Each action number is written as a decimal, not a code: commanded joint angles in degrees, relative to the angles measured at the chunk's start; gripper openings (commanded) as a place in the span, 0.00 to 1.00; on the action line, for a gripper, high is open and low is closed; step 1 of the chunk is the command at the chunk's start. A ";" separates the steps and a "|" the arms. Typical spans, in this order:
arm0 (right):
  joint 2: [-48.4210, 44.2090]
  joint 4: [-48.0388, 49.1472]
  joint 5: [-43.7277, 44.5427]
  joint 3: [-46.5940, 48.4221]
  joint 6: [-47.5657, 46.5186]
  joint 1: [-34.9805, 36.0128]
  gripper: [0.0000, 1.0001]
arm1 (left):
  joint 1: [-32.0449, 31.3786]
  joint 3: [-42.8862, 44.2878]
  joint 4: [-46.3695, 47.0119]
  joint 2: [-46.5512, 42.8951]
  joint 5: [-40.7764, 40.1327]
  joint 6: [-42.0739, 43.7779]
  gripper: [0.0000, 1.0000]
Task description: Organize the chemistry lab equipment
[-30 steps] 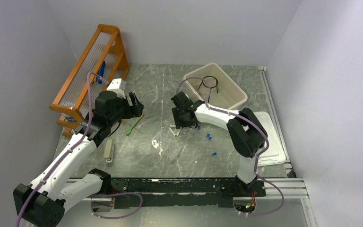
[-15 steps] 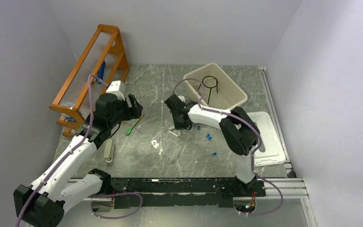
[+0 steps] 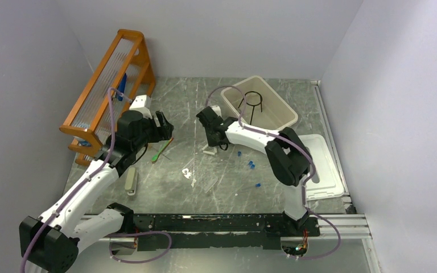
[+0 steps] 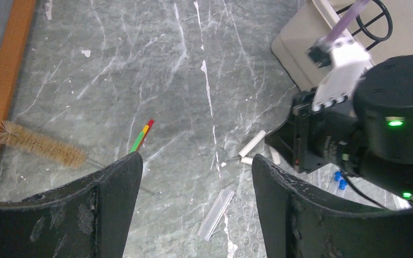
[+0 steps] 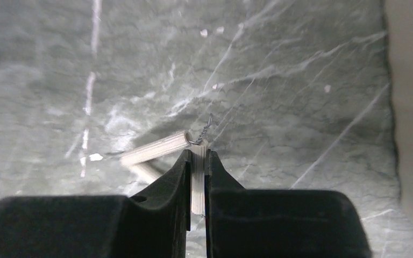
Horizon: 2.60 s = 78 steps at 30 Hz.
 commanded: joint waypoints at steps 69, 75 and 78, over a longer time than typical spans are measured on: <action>-17.82 5.01 5.21 -8.42 -10.51 -32.01 0.33 | -0.33 8.39 -10.59 19.52 -4.29 5.06 0.80; -22.22 2.65 6.04 -7.29 -9.54 -31.96 0.41 | -0.33 12.96 -15.96 27.44 -8.44 6.92 0.79; -25.23 1.88 5.26 -7.06 -8.68 -31.83 0.42 | -0.33 14.54 -17.40 31.29 -9.70 6.96 0.75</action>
